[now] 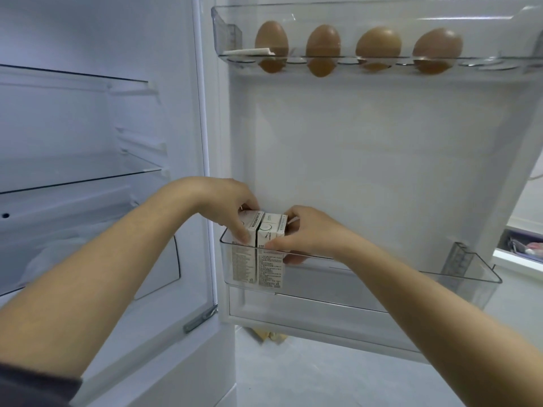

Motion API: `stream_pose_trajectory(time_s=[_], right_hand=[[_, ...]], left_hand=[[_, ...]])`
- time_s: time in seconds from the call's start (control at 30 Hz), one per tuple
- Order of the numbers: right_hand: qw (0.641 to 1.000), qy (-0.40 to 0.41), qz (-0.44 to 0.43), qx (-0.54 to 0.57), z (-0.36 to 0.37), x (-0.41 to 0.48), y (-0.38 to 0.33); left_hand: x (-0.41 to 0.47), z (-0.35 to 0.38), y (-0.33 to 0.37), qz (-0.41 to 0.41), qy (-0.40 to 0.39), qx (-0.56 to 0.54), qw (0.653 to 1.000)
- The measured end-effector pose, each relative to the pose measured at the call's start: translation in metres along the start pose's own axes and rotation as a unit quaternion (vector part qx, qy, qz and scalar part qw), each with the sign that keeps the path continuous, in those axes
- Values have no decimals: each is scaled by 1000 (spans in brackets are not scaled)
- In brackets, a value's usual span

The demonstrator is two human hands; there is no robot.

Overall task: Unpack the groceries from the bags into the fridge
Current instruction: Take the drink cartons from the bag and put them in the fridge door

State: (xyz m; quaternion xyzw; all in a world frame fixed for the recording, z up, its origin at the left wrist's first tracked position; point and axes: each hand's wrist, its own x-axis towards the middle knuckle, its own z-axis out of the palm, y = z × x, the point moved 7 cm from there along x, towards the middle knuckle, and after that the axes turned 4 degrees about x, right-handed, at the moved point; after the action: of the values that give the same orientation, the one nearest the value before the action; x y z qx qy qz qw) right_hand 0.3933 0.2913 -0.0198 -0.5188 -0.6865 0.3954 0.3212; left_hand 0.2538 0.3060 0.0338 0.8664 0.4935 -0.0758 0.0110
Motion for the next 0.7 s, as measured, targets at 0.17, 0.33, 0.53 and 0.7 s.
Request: stream_pose_trajectory(time_s=[0.17, 0.33, 0.53, 0.7], right_hand=[[1000, -5, -4, -23, 0, -4, -2], [995, -7, -10, -101, -2, -14, -8], [970, 52, -46, -231, -22, -30, -6], [934, 105, -33, -340, -39, -47, 6]], left_hand=[[-3, 5, 5, -2, 27, -26, 999], [-13, 14, 9, 17, 97, -78, 992], [-23, 30, 16, -8, 227, -68, 972], [-28, 37, 40, -40, 324, -80, 942]])
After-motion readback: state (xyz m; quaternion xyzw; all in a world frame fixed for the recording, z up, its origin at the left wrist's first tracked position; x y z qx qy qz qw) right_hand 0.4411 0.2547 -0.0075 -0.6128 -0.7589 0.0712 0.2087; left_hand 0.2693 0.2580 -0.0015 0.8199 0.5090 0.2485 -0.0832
